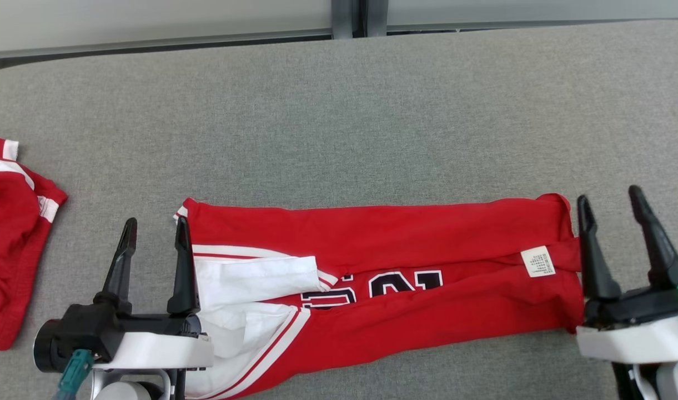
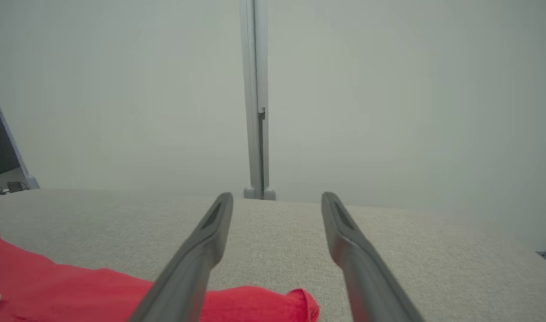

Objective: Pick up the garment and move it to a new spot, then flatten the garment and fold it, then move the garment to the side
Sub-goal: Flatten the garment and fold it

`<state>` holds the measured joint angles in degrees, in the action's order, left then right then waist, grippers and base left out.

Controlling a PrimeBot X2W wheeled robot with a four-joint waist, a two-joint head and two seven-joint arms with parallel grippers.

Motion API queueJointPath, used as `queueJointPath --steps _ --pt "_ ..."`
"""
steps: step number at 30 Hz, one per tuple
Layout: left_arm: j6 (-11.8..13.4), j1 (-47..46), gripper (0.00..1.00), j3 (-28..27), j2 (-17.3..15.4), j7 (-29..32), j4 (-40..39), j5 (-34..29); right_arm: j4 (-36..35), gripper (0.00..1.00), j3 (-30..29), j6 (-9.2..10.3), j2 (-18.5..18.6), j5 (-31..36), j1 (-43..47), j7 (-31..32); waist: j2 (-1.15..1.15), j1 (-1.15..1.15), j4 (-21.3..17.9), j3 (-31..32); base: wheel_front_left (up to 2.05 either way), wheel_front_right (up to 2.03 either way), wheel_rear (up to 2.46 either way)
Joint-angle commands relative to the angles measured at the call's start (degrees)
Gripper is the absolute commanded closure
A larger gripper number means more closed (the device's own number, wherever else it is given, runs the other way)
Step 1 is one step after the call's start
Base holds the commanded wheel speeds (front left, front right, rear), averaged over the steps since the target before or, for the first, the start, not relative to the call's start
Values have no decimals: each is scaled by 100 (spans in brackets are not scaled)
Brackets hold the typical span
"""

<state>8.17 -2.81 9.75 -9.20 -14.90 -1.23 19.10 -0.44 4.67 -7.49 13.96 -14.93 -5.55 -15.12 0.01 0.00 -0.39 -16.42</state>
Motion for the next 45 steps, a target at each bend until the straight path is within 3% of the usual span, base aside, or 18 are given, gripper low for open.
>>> queueJointPath --steps 1,9,33,38,45 --pt "55 4 0 0 -20 -28 -75 -141 -112 0 4 -2 -73 186 145 -1 -1 0 -22 78 0 0 0" --pt "129 417 0 89 -41 -31 -72 -420 -395 0 150 -1 -349 612 645 66 -1 0 -75 281 0 0 0" --pt "34 412 0 -19 -26 -34 14 -465 -379 0 35 -1 -533 465 679 69 -1 0 -14 235 0 0 0" --pt "-51 227 0 65 26 -34 21 -503 257 0 -235 -1 -571 271 443 65 -1 0 40 36 0 0 0" --pt "-147 -14 0 155 139 -34 96 -563 1716 0 -308 -1 -549 -1 -107 16 -1 0 112 -239 0 0 0"
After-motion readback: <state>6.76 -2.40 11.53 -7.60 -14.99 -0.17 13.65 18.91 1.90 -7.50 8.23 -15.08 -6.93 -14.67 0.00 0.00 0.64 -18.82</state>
